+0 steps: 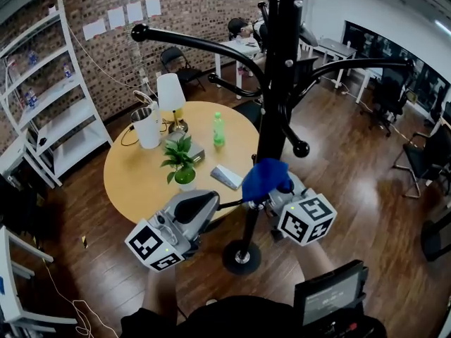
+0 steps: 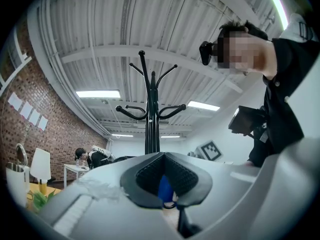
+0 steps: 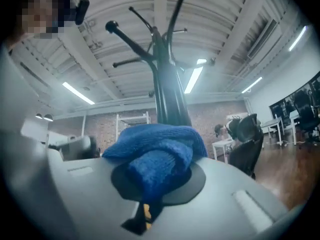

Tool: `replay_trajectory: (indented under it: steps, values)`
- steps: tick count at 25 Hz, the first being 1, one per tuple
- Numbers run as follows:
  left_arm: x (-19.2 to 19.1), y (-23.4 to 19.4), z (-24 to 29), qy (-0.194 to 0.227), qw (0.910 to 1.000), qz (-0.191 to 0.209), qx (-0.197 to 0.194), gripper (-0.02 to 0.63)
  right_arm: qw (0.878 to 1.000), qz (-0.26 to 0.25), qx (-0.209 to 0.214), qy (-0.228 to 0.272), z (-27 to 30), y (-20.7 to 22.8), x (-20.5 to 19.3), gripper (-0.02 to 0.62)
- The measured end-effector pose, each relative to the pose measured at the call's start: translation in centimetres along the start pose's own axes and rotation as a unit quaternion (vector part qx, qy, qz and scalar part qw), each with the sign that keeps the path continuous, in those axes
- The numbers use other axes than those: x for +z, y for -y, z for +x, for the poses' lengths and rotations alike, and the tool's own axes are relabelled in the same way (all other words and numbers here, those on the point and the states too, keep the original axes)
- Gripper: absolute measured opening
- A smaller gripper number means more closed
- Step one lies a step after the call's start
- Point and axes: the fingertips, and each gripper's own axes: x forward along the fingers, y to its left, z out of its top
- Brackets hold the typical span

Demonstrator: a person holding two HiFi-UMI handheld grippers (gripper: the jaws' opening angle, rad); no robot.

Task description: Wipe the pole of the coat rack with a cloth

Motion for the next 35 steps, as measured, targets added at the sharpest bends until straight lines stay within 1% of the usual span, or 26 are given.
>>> replay_trajectory:
  steps: [4,6,9,13,16,19,21,25,28,32,35]
  values:
    - [0.2,0.1,-0.4,0.002,1.0,0.006,0.003,-0.008,0.997,-0.021,0.027,0.067,0.5,-1.6,9.1,0.021]
    - [0.4,0.0,-0.6,0.004,0.9999,0.009,0.006,-0.008,0.995,-0.031,0.036,0.091,0.7,-2.2,12.2,0.021]
    - [0.8,-0.3,-0.9,0.01,0.9998,0.011,0.01,-0.008,0.993,-0.043,0.04,0.104,0.8,-2.6,13.7,0.021]
    - [0.9,-0.6,-0.7,0.013,0.9998,0.012,0.01,-0.008,0.993,-0.046,0.039,0.106,0.8,-2.4,12.5,0.021]
    - [0.7,-0.7,-0.4,0.012,0.9999,0.008,0.007,-0.008,0.995,-0.033,0.042,0.09,0.5,-2.0,10.1,0.021]
    - [0.3,-0.7,0.2,0.009,0.9999,0.005,0.002,-0.008,0.997,-0.013,0.038,0.067,0.3,-1.2,6.6,0.023]
    - [0.1,-0.6,0.5,0.006,1.0,0.002,-0.003,-0.008,0.999,-0.004,0.028,0.044,0.1,-0.7,3.6,0.021]
    - [-0.2,-0.4,0.8,0.001,1.0,0.0,-0.009,-0.008,1.0,-0.007,-0.002,-0.018,-0.2,0.5,-3.3,0.022]
    - [-0.3,-0.3,0.9,-0.002,0.9999,0.0,-0.011,-0.008,0.997,-0.018,-0.023,-0.072,-0.6,1.5,-9.2,0.021]
    - [-0.6,0.0,0.8,-0.005,0.9999,-0.002,-0.012,-0.008,0.986,-0.045,-0.045,-0.152,-1.3,2.7,-16.5,0.021]
    - [-0.8,0.2,0.7,-0.009,0.9999,-0.004,-0.011,-0.008,0.982,-0.037,-0.05,-0.18,-1.7,3.1,-19.2,0.022]
